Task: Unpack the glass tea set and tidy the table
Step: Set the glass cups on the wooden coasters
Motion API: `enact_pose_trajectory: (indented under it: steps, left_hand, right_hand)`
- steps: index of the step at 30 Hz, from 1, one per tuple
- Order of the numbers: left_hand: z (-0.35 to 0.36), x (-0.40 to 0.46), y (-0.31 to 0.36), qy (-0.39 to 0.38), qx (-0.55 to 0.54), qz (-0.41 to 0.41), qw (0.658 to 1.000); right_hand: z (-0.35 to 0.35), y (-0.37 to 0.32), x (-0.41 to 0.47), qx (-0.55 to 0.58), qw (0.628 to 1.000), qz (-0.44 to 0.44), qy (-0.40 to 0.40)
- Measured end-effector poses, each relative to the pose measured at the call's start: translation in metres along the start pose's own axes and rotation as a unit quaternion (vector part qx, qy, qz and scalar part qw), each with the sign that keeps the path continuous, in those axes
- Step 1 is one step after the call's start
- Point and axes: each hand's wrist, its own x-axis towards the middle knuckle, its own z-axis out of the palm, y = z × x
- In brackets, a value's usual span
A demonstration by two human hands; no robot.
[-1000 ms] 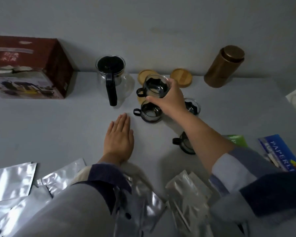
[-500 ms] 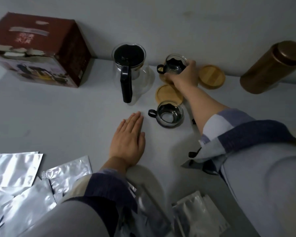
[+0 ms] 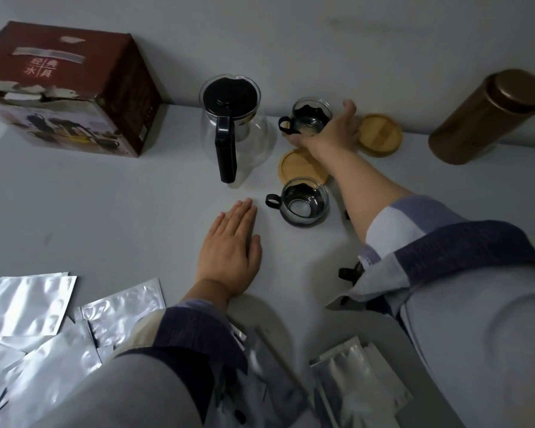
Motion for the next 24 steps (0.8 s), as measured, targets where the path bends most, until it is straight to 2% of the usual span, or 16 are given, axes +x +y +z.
enact_pose_trajectory:
  steps: [8, 14, 24]
  left_hand:
    - [-0.002, 0.000, 0.004, 0.006, -0.001, -0.001, 1.000]
    - [-0.002, -0.003, 0.005, 0.004, 0.000, 0.002, 1.000]
    - [0.001, -0.003, 0.004, 0.007, -0.007, 0.007, 1.000]
  right_hand:
    - [-0.021, 0.005, -0.061, 0.086, 0.996, -0.030, -0.024]
    - [-0.008, 0.047, -0.115, 0.069, 0.995, -0.029, -0.060]
    - [0.017, 0.079, -0.130, 0.064, 0.997, -0.027, 0.034]
